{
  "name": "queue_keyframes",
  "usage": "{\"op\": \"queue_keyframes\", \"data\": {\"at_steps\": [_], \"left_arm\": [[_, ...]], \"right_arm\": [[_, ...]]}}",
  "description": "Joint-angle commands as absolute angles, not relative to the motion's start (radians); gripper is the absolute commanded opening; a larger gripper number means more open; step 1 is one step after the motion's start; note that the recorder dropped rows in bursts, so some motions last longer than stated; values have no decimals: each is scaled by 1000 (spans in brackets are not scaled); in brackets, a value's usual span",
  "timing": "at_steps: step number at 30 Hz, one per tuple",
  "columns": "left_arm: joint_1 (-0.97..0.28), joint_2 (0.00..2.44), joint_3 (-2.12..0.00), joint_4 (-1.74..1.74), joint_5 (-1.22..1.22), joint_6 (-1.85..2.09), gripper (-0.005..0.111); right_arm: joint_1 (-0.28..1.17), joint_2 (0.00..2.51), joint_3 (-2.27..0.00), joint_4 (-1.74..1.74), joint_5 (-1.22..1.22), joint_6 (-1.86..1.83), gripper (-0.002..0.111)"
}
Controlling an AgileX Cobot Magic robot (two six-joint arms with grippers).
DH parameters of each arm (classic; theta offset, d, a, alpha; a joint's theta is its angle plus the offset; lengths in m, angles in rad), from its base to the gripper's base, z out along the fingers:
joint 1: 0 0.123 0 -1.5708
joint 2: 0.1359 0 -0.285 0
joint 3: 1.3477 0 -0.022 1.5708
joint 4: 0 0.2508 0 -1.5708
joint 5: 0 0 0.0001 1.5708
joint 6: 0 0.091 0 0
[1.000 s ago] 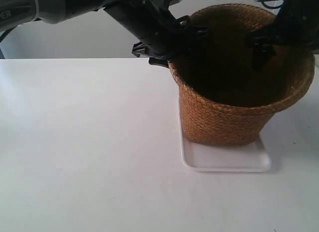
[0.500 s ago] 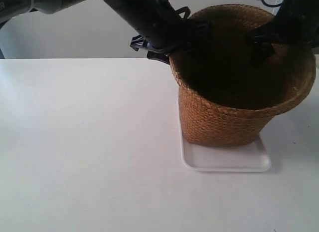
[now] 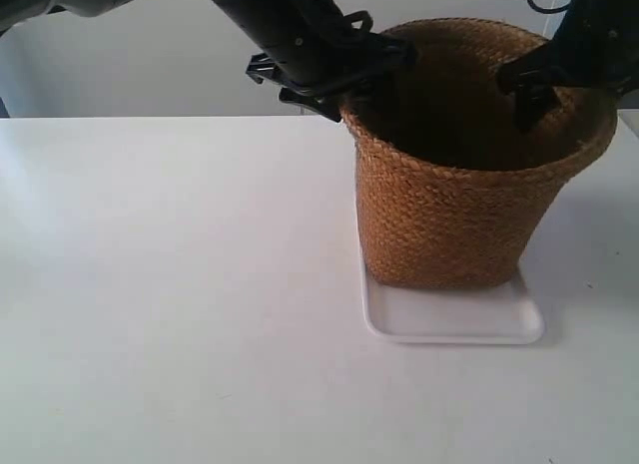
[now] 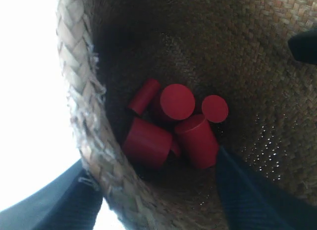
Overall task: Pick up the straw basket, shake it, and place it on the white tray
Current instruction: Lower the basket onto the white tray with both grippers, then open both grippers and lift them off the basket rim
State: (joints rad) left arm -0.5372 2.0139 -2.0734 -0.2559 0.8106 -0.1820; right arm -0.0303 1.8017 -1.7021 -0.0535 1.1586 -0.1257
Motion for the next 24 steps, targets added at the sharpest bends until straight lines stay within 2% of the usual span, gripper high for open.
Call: {"op": "queue_keyframes", "data": {"at_steps": [1,10,24], "left_arm": [[-541,2003,-2079,-254,821,-179,68],[-541,2000,-2083,-248,804,-179,68],[-541,1947,-2084,-200,727,-181,68]], "right_arm": [[-30,1793,-1699,-48,1144,-124,70],[-30,1793,-1699,-79,1063,-91,83],[-30,1731,-1699,-81,1012,-92,84]]}}
